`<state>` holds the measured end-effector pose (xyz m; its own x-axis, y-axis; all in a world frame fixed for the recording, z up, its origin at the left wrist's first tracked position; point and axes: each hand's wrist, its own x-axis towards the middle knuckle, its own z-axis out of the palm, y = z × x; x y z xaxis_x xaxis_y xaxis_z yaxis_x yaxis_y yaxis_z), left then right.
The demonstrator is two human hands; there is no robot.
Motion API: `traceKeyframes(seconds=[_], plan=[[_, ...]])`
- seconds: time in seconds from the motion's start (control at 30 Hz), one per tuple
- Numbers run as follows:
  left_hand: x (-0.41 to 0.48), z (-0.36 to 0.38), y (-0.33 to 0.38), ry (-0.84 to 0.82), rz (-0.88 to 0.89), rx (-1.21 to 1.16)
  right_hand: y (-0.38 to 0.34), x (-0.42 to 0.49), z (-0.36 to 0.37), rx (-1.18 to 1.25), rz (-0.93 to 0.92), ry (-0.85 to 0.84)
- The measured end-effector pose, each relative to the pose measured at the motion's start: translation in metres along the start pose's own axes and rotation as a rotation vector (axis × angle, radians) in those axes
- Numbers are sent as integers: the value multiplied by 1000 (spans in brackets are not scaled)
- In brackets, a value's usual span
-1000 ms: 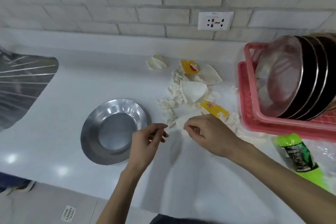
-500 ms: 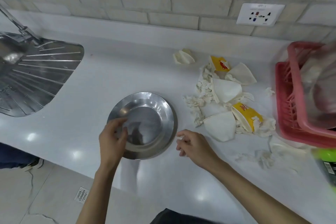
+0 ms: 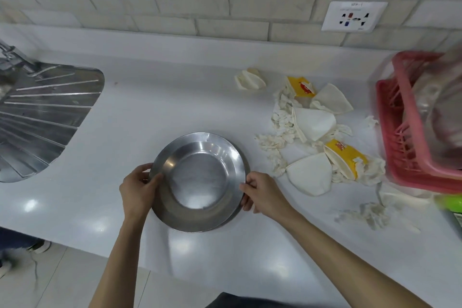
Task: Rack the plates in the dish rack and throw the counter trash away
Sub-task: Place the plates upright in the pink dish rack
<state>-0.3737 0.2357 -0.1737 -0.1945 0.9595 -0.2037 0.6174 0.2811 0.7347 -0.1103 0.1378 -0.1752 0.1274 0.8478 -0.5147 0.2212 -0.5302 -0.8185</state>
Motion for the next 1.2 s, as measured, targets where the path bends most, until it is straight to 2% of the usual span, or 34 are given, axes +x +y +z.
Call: traceKeyframes(seconds=[0.13,0.3,0.47,0.63,0.9,1.2], plan=[[5,-4,-4,-24,11,-53,-2,-4,-5,68,-14,26],[5,5,6,-111,28,-189,-1,-10,-22,54,-153,201],[-13,37,33,-185,116,-260,-15,-30,-57,165,-262,311],[-42,74,75,-332,155,-395,-28,-58,-95,233,-328,432],[-86,133,127,-522,232,-447,-27,-108,-158,48,-365,688],[-134,189,202,-746,347,-454,-54,-167,-246,-127,-538,826]])
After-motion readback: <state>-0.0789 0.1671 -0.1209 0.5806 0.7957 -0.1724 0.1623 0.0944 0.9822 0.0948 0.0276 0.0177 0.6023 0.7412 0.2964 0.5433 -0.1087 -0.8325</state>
